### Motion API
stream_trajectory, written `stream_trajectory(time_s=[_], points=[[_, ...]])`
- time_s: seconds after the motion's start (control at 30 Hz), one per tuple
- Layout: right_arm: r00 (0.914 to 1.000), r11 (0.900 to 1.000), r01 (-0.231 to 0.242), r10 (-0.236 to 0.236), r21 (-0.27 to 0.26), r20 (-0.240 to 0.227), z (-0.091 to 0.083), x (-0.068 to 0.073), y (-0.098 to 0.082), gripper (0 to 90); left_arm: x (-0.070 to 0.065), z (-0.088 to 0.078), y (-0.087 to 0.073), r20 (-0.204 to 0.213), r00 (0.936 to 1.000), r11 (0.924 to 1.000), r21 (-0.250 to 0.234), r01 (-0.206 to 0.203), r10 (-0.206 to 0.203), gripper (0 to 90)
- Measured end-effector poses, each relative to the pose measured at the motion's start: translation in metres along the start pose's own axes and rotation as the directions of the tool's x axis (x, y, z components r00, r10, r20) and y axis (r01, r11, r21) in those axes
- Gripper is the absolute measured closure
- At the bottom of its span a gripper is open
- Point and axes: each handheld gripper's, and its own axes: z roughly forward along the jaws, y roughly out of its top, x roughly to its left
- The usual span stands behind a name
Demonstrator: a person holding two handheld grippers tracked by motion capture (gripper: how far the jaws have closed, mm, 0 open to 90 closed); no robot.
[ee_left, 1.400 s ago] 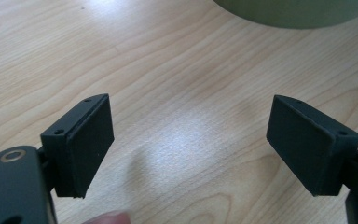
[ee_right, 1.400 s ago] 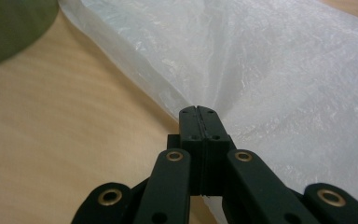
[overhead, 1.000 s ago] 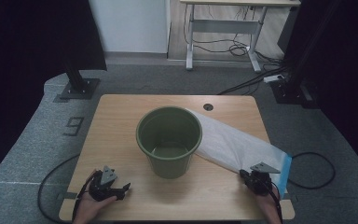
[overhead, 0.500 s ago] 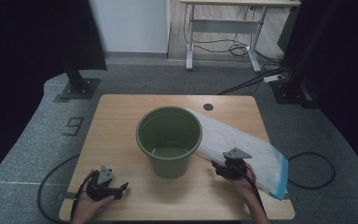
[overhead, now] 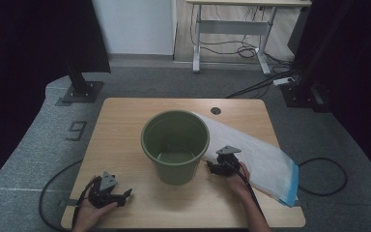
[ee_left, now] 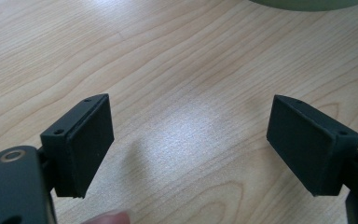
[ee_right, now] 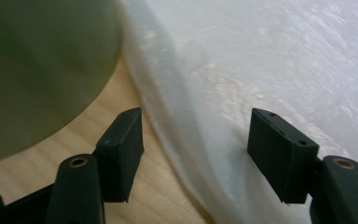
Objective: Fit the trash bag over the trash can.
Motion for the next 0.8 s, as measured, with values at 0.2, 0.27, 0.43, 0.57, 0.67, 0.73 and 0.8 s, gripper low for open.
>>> stream_trajectory(time_s=[0.2,0.27,0.43,0.57,0.67,0.73,0.8], points=[[0.9971,0.998,-0.057,0.058,-0.026,0.050,-0.004,-0.009,-0.004,79.1,0.000,-0.002,-0.001,-0.008,1.0000,1.0000,-0.002,0.001,-0.001,14.4],[0.9969,0.998,-0.062,0.063,-0.025,0.048,-0.005,-0.010,-0.005,83.0,-0.001,-0.001,-0.001,-0.011,0.9999,1.0000,0.001,0.000,0.000,14.4],[0.9941,0.993,-0.093,0.097,-0.077,0.049,-0.016,-0.017,-0.009,88.6,-0.002,0.000,-0.001,-0.019,0.9998,0.9999,0.010,0.006,-0.006,14.4],[0.9868,0.975,-0.160,0.162,-0.152,0.003,-0.033,-0.028,-0.010,88.7,-0.005,0.001,0.000,-0.021,0.9998,0.9999,0.016,0.002,-0.002,14.4],[0.9771,0.952,-0.212,0.210,-0.222,-0.032,-0.046,-0.033,-0.008,88.8,-0.008,0.002,0.000,-0.021,0.9998,0.9998,0.022,-0.001,0.002,14.4],[0.9721,0.932,-0.234,0.229,-0.275,-0.053,-0.056,-0.035,-0.006,88.8,-0.009,0.002,0.000,-0.019,0.9998,0.9998,0.019,-0.004,0.004,14.4],[0.9683,0.919,-0.250,0.240,-0.306,-0.069,-0.064,-0.035,-0.002,88.8,-0.009,0.002,0.001,-0.021,0.9998,0.9999,0.016,-0.003,0.004,14.4]])
